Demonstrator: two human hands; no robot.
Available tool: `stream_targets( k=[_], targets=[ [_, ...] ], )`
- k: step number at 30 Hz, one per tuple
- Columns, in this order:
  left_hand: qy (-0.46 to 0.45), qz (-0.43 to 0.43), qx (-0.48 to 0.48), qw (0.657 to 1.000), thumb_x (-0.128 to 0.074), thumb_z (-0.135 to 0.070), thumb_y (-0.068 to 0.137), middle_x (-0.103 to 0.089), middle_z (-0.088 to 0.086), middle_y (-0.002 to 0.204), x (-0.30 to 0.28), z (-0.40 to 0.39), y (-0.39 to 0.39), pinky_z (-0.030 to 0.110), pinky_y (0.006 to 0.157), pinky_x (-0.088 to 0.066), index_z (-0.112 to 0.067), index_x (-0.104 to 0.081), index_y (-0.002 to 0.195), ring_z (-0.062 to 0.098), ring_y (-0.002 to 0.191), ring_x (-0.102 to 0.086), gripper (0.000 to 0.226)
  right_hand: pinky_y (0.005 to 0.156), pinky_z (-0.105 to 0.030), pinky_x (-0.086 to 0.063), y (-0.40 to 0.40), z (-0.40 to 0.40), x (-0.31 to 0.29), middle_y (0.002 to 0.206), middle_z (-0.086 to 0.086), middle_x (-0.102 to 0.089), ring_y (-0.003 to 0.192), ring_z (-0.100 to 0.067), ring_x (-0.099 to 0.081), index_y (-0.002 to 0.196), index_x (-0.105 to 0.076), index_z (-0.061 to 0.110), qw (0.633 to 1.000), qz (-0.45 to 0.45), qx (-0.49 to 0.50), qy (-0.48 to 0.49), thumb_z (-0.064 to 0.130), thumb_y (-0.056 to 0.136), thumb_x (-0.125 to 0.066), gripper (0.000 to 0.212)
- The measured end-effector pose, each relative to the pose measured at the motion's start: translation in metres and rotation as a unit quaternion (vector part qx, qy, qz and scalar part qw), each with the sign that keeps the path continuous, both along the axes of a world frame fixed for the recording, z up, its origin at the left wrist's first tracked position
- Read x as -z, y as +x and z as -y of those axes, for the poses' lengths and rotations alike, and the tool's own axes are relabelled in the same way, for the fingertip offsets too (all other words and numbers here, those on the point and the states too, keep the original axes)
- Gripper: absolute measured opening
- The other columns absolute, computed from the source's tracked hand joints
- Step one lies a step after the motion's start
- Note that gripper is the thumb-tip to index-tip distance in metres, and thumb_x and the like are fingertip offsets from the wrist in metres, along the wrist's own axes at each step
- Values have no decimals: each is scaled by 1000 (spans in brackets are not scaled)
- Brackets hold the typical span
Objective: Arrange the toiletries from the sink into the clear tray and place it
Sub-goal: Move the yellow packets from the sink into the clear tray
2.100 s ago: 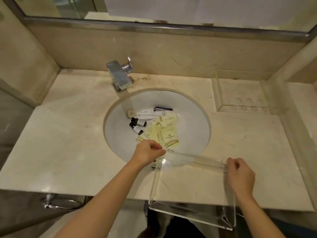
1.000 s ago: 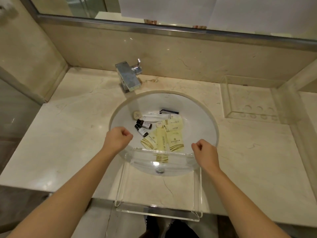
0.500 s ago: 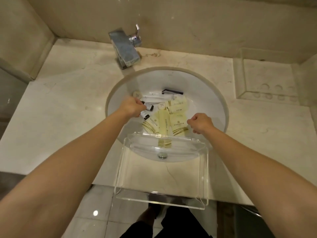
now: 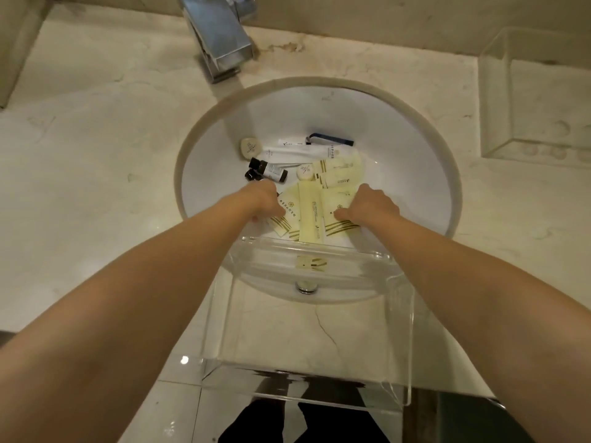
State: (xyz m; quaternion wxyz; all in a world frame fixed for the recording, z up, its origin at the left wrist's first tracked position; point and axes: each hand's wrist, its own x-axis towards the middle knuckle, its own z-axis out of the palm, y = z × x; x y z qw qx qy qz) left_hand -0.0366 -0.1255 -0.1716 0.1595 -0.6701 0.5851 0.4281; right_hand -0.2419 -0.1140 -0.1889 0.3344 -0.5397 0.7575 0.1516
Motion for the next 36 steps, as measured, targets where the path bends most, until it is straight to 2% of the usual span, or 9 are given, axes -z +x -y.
stream_targets(
  k=[5,10,13,16,19,24,30,33,36],
  targets=[
    [-38,58,29,997,-78,-33,75,-58,12,116,9,0,-11,29,69,-47,-9,-51,108,25,93,-59,49,68,-34,-42,6,8,12,107,-7,-56,96,-28,-58,119,-44,11,1000,-6,11,8,46,72,-76,67],
    [-59,60,-11,996,-80,-21,73,-57,13,117,12,1,-11,32,75,-45,-7,-43,125,30,107,-57,64,68,-32,-50,4,12,20,94,-6,-61,78,-24,-59,77,-49,13,997,63,30,38,37,77,-73,34],
    [-44,37,-27,998,-80,-21,74,-56,8,106,6,4,-7,33,75,-46,-7,-44,121,28,100,-57,60,82,-36,-56,4,14,14,100,-8,-64,88,-25,-62,96,-59,8,989,124,78,29,23,82,-66,22],
    [-43,15,-25,999,-74,-17,79,-59,8,100,-3,6,-3,32,76,-47,-6,-57,103,23,90,-55,31,89,-43,-55,3,16,0,109,-13,-66,98,-30,-65,101,-59,6,979,172,113,-10,14,83,-57,19],
    [-84,-9,-33,996,-63,-10,83,-58,9,94,-23,5,3,35,76,-48,-9,-55,79,23,86,-54,9,85,-40,-55,3,13,-21,108,-8,-64,97,-27,-63,112,-56,9,969,202,129,-66,14,83,-55,30],
    [-145,-104,-136,974,-59,-18,86,-52,8,80,-62,-3,17,31,66,-41,-17,-41,64,22,79,-52,28,63,-28,-48,10,-2,-59,105,-1,-56,89,-18,-58,139,-31,20,913,309,209,-166,6,85,-56,60],
    [-149,-249,-197,937,-57,-10,90,-67,11,103,-118,-32,28,35,76,-57,-15,-55,90,21,87,-67,5,64,-33,-53,20,-27,-109,101,-3,-59,78,-16,-61,127,-45,16,834,424,272,-226,0,85,-49,45],
    [-126,-257,-147,947,-58,-7,89,-67,12,103,-139,-52,37,41,83,-57,-10,-60,107,27,95,-67,19,56,-26,-51,23,-48,-129,92,-6,-63,72,-17,-63,108,-48,12,818,452,274,-226,-1,86,-54,27],
    [-104,-243,-98,959,-56,-7,90,-66,8,96,-152,-73,44,36,77,-56,-6,-63,106,24,88,-65,17,61,-30,-56,24,-67,-138,107,-11,-60,80,-21,-65,123,-42,20,820,462,257,-221,-4,84,-59,49]
  ],
)
